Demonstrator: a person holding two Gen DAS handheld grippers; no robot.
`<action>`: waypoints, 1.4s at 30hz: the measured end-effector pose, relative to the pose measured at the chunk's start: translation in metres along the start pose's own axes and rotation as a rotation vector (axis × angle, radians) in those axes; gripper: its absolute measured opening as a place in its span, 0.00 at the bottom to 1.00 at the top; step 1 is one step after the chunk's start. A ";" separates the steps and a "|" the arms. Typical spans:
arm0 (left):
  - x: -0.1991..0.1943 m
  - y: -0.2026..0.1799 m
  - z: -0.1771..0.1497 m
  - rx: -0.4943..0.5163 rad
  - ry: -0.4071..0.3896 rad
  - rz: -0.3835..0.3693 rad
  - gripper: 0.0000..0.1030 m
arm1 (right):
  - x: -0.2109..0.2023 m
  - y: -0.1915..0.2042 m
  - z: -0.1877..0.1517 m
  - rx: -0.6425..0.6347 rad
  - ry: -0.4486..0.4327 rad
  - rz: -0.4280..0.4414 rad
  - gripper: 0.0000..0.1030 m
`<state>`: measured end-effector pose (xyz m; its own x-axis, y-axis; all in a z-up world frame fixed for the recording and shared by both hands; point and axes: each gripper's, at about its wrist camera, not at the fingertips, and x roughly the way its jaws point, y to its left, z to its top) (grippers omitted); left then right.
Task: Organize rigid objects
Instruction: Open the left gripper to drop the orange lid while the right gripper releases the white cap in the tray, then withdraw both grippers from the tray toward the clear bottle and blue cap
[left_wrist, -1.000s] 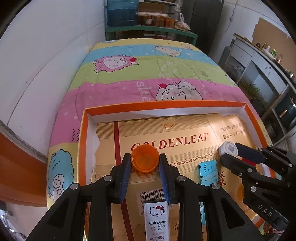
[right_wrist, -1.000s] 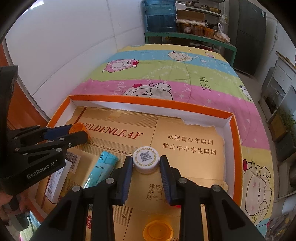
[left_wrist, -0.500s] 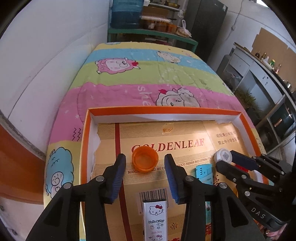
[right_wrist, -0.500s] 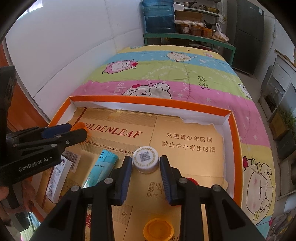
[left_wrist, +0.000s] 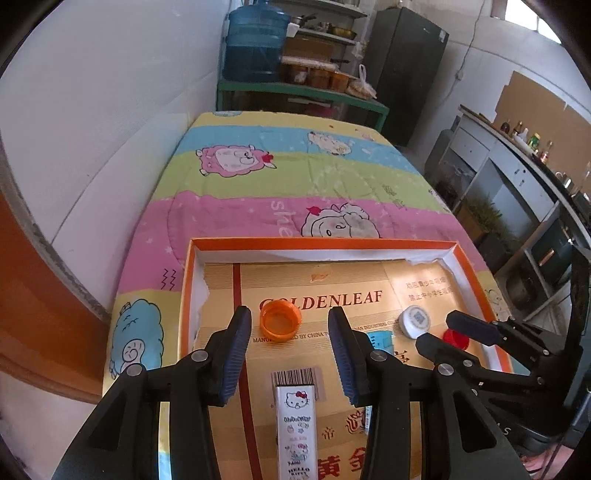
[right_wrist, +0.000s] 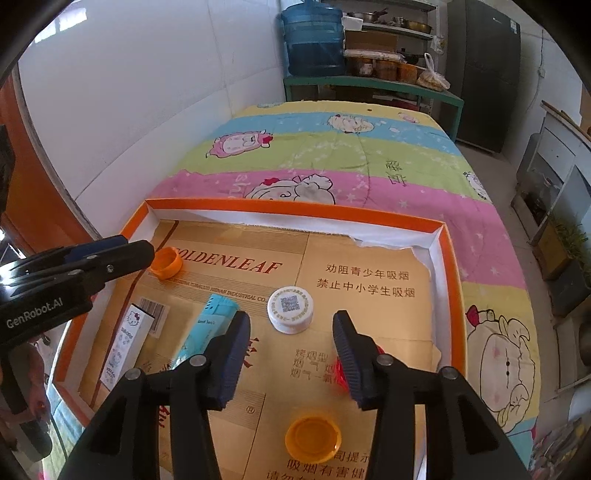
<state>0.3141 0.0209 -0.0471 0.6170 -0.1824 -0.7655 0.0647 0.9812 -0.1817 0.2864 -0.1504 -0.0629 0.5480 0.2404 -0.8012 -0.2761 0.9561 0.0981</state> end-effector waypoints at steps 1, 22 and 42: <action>-0.002 0.000 -0.001 0.000 -0.003 0.001 0.43 | -0.002 0.001 0.000 0.000 -0.002 0.000 0.45; -0.047 -0.007 -0.029 0.015 -0.080 0.036 0.43 | -0.033 0.013 -0.015 0.014 -0.045 -0.019 0.45; -0.091 -0.012 -0.056 0.015 -0.123 0.025 0.43 | -0.074 0.032 -0.035 0.008 -0.095 -0.040 0.45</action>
<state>0.2129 0.0225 -0.0096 0.7103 -0.1495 -0.6878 0.0589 0.9864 -0.1536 0.2095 -0.1435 -0.0206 0.6311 0.2162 -0.7449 -0.2461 0.9666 0.0721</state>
